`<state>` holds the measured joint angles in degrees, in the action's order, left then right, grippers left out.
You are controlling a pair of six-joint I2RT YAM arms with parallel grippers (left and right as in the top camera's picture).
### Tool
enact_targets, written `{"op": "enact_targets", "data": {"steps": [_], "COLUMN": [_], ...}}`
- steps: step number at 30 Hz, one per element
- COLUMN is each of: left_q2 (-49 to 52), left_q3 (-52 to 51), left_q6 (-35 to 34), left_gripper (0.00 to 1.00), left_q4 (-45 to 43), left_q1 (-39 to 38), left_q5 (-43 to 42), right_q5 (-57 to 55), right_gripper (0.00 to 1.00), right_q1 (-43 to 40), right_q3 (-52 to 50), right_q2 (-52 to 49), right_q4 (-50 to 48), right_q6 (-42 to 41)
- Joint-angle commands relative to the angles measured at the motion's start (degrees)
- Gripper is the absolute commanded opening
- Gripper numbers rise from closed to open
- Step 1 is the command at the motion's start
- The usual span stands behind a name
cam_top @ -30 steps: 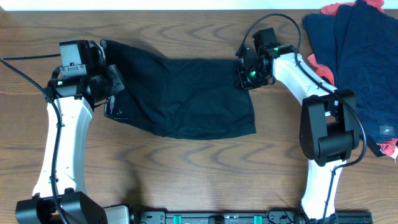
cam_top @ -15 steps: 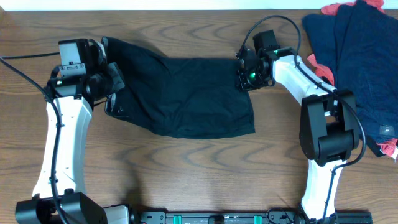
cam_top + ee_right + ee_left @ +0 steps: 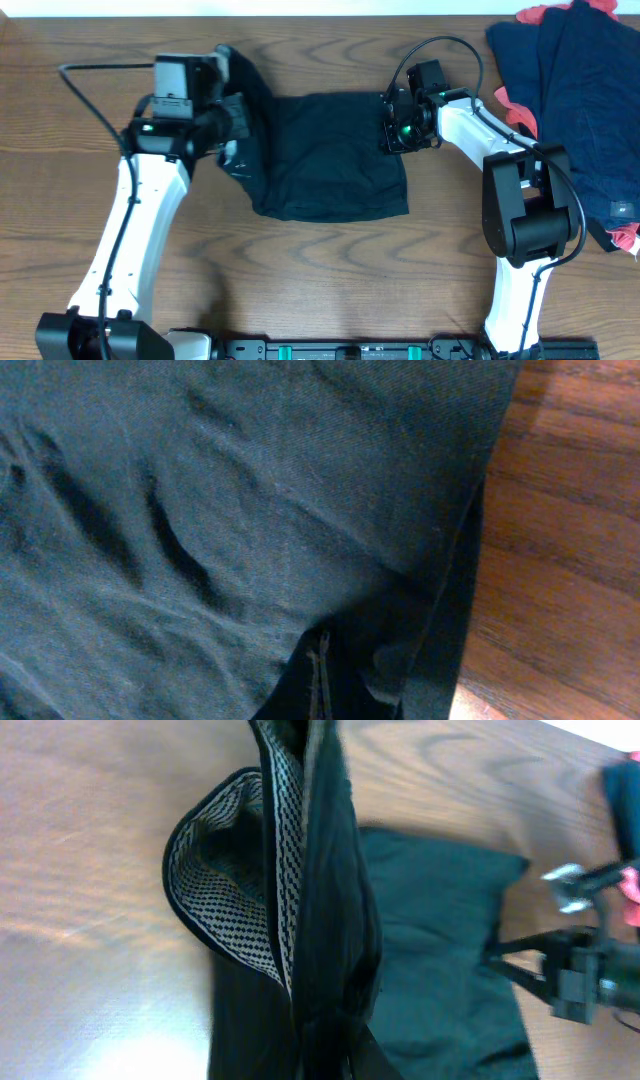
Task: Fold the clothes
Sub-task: 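Fold the left half over toward the right gripper with the left gripper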
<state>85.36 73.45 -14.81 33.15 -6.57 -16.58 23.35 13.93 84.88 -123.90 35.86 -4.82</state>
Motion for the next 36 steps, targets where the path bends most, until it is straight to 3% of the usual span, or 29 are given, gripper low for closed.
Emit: {"op": "enact_targets", "data": {"steps": [1,9,21,36], "left_q2": [-0.70,4.44,15.61,18.86], "left_q3": [2.34,2.32,2.32,2.34], "left_q6": [-1.33,-3.32,-6.93,-6.97], "left_gripper": [0.06,0.06,0.06,0.06], "left_q4": [-2.60,-7.91,-15.98,-23.63], "left_q1": [-3.61,-12.09,-18.82,-24.92], "left_q5": [-0.94,-0.31,-0.37,-0.31], "right_q5": [-0.85,-0.83,-0.83,-0.83], "right_gripper": [0.01,0.01,0.01,0.01], "right_q1": [-0.04,-0.15,-0.15,-0.15], "right_q3": [-2.05,-2.08,-2.08,-2.08], "right_q2": [-0.96,-0.96,-0.96,-0.96], "right_q4": [0.11,0.31,0.57,0.59], "right_q6": [-0.72,-0.72,-0.72,-0.74]}}
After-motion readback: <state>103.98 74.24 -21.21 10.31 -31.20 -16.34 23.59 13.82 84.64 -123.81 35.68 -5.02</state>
